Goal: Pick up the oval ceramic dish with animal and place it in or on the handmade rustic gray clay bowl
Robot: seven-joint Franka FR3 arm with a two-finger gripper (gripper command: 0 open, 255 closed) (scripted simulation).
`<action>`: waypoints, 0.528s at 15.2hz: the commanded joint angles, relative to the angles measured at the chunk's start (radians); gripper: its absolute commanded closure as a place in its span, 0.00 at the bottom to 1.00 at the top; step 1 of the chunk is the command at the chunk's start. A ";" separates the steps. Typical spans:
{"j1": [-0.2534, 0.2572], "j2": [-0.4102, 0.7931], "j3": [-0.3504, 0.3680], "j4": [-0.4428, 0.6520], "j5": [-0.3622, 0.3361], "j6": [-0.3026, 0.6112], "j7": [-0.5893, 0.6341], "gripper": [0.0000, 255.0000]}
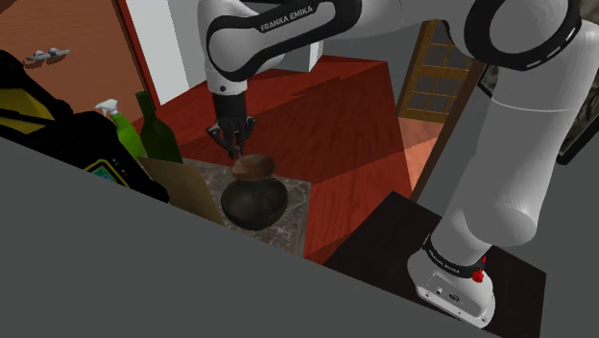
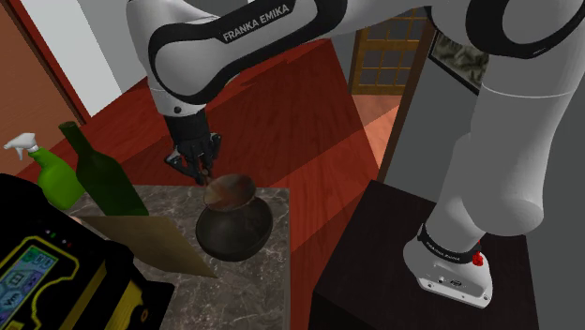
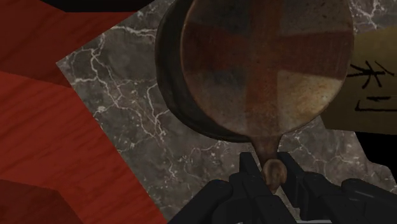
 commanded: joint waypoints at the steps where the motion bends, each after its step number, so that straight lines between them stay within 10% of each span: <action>1: 0.004 -0.013 0.003 -0.031 0.002 0.019 0.007 1.00; 8: 0.006 0.017 0.002 -0.089 -0.003 0.105 0.006 1.00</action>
